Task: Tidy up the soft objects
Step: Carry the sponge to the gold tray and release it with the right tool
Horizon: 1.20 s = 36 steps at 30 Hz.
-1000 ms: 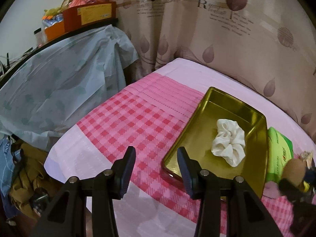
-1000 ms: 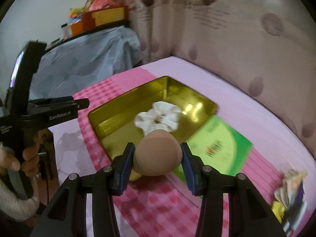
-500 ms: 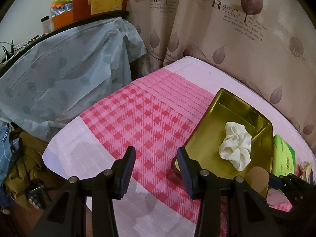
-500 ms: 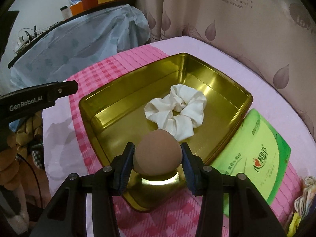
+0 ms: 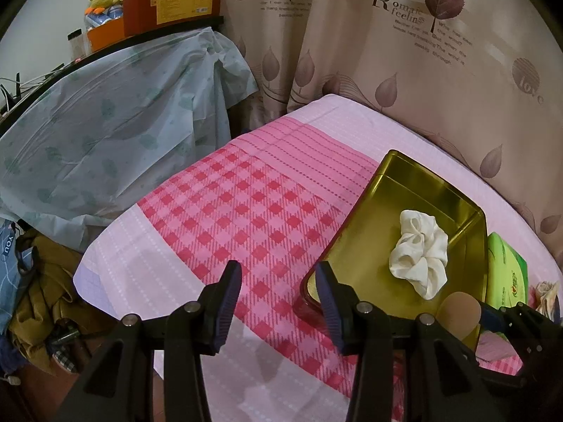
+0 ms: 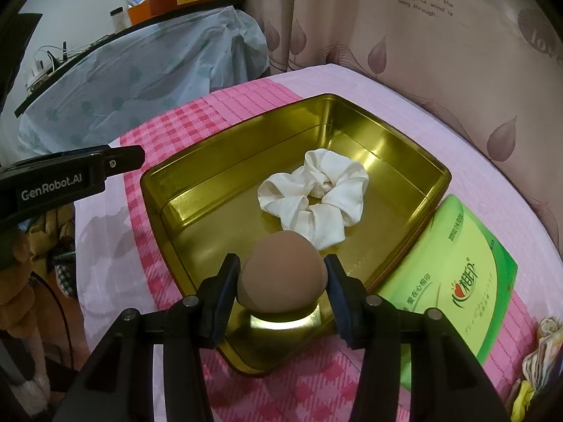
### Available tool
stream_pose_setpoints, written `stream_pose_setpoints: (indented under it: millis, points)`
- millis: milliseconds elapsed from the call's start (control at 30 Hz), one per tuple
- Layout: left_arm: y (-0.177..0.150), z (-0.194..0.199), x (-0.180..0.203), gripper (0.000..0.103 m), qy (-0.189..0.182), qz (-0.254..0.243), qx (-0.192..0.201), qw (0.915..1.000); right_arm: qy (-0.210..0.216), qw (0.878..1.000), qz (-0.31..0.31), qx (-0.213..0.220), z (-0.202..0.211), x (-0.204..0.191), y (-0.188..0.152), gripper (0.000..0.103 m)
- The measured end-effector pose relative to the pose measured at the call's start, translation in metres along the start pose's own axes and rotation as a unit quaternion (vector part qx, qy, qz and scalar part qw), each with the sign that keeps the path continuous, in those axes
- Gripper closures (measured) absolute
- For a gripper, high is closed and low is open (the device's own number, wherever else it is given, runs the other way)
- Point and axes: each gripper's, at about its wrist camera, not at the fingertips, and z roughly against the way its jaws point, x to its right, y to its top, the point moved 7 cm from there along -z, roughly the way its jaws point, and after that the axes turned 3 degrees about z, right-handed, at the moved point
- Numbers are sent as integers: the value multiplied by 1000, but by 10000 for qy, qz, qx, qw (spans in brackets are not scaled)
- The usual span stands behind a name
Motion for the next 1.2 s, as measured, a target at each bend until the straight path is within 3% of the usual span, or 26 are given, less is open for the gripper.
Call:
stream_pose_setpoints:
  millis: [500,767,1000,1200]
  points:
    - [-2,-3,3,59,-3,-36,-26,10000,31,10000,-61,61,7,0,-3,52]
    - [-3,-4,4,59,3,-98,-26,9999,-24,9989,-290,358,40,12,-12,52]
    - [-3,-3,6,59,38,-189,19,9998,-311,9951,-652,675,79,44,-26,52]
    - [-2,0,10,59,56,-285,85,9995,-952,9863,-1120,750,121,103,-66,52]
